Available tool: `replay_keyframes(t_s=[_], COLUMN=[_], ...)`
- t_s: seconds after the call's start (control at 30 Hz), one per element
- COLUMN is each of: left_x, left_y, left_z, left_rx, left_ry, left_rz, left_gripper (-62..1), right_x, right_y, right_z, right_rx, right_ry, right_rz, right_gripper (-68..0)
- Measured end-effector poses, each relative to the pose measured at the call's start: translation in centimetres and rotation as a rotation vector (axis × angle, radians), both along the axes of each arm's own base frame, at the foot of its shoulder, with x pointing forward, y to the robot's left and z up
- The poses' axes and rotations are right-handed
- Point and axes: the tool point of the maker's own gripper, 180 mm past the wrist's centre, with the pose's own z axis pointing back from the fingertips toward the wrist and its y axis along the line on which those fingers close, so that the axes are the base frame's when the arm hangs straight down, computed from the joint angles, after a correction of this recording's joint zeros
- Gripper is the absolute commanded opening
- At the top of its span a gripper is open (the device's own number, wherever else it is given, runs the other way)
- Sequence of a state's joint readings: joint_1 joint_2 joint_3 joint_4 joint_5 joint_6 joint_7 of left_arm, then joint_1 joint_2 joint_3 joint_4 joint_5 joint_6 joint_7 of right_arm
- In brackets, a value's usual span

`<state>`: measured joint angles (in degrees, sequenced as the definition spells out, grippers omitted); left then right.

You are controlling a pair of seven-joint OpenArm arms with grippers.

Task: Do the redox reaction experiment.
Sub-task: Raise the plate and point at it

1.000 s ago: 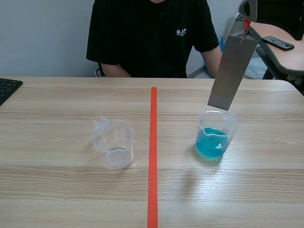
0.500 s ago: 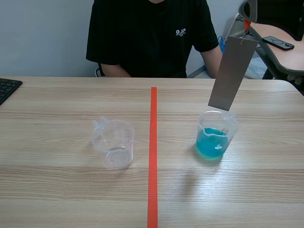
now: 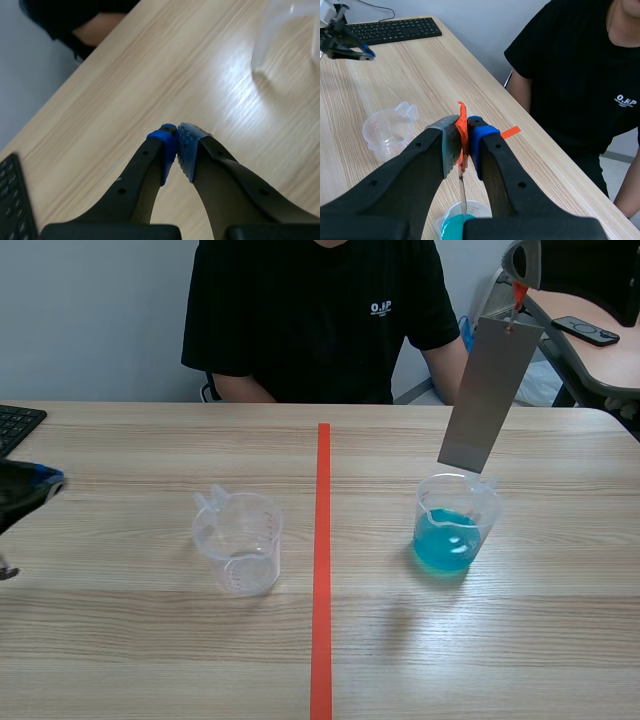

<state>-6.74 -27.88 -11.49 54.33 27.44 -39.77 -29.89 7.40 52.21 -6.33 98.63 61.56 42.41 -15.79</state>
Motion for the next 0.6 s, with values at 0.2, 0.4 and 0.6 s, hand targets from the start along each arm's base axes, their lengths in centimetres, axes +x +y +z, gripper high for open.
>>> replay_keyframes(t_s=[0.2, 0.4, 0.6], left_x=[3.0, 5.3, 6.2], left_y=[-4.9, -9.3, -15.1], left_z=[1.6, 3.3, 4.3], left_rx=[-0.056, -0.1, -0.173], left_ry=[-0.053, -0.09, -0.097], left_rz=[-0.065, -0.117, -0.194], left_gripper=[-56.9, -56.9, -56.9], right_x=[0.0, 0.0, 0.0], right_y=[0.0, 0.0, 0.0], right_z=[0.0, 0.0, -0.1], right_rx=[0.0, 0.0, -0.005], right_ry=[0.0, 0.0, 0.004], right_rz=[0.0, 0.0, -0.001], right_gripper=[-66.0, -66.0, -66.0])
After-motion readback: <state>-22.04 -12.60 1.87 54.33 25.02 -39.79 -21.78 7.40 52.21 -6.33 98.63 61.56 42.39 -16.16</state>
